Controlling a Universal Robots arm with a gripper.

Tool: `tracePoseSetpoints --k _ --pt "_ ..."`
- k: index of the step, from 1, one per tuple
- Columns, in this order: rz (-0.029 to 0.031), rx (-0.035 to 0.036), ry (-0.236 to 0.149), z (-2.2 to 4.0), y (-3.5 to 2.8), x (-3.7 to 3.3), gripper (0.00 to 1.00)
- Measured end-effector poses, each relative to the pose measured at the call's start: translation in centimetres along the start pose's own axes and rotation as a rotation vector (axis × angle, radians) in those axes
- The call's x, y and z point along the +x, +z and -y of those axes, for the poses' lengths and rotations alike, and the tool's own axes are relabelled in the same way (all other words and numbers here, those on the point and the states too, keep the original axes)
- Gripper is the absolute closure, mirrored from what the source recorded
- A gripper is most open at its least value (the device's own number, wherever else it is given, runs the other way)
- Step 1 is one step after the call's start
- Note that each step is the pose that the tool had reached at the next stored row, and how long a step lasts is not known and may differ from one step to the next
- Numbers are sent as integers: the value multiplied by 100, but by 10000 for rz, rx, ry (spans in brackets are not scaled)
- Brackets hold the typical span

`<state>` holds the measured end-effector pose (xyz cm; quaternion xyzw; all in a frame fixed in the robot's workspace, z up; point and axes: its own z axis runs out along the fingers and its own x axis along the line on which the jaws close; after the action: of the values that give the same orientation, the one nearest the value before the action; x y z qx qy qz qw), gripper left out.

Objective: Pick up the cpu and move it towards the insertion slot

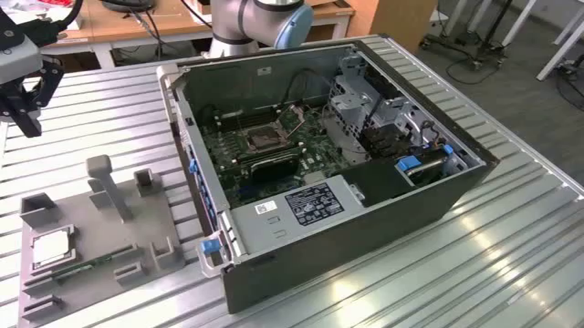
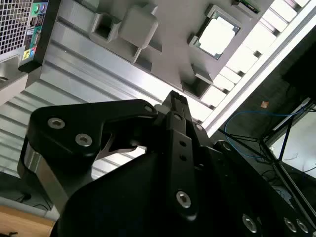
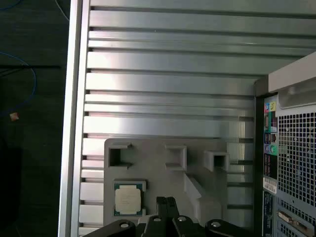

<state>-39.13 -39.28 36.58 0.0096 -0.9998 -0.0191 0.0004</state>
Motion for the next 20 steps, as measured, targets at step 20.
tracePoseSetpoints --k 20 --pt "-1 0 0 108 -4 6 89"
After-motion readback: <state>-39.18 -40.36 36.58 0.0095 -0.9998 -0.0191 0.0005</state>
